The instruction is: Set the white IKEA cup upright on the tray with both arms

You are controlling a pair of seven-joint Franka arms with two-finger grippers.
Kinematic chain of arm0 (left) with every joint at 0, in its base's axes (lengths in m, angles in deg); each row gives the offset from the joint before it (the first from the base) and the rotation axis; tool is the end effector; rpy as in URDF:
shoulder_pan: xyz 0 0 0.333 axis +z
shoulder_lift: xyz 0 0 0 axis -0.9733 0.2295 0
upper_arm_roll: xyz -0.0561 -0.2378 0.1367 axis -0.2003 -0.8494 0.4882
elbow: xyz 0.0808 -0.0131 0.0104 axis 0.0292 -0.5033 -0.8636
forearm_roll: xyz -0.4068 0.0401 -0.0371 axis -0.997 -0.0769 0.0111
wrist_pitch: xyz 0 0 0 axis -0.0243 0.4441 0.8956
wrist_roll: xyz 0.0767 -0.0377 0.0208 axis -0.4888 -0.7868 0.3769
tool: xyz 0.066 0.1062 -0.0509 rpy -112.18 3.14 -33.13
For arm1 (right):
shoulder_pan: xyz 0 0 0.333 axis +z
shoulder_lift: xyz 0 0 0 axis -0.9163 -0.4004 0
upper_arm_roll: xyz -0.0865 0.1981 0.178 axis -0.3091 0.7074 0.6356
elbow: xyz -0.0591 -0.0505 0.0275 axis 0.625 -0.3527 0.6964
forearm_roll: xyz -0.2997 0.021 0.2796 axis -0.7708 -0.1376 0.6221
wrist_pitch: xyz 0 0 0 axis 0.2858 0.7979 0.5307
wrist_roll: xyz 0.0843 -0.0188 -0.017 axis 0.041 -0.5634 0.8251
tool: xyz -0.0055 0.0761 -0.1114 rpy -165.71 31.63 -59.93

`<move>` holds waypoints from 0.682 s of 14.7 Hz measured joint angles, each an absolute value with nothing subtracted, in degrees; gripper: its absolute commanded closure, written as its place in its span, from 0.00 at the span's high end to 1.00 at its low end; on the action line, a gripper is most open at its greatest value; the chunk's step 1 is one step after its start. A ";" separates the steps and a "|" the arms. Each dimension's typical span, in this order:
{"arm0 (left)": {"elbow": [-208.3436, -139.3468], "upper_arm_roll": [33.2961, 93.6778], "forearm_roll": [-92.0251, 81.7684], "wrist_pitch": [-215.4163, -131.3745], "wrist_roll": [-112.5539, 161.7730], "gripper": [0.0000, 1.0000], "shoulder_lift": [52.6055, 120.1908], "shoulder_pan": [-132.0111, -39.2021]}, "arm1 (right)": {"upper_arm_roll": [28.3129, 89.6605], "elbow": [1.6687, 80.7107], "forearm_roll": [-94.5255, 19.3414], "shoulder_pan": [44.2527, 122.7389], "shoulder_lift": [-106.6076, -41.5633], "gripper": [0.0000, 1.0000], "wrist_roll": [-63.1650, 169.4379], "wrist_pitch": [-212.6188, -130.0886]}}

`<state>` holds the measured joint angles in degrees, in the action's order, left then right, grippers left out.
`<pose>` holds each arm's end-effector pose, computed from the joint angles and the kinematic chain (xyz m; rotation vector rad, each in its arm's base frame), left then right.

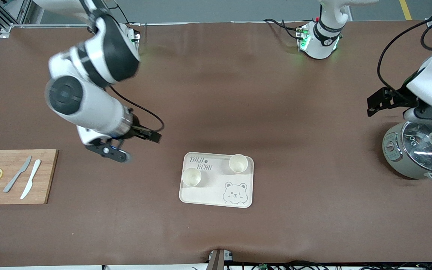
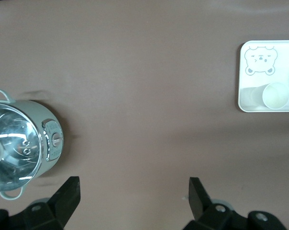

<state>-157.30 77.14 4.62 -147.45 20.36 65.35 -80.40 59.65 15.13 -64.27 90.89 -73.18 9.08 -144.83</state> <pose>0.5929 -0.0824 0.5756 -3.1346 0.1649 -0.0939 0.6139 0.2549 0.4624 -3.0143 0.5158 0.2604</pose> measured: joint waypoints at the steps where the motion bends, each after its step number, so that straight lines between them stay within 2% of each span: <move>1: -157.30 77.27 4.62 -146.84 20.33 1.00 64.73 -80.39 | 59.63 15.16 -64.27 89.56 -71.46 1.00 11.29 -142.46; 6: -157.57 77.53 4.62 -145.04 19.74 1.00 64.35 -80.37 | 59.42 15.47 -66.18 81.43 -64.08 1.00 24.76 -132.48; 10: -157.66 77.41 4.62 -141.70 17.53 1.00 64.35 -80.40 | 59.27 16.03 -67.82 72.42 -61.51 1.00 38.06 -130.37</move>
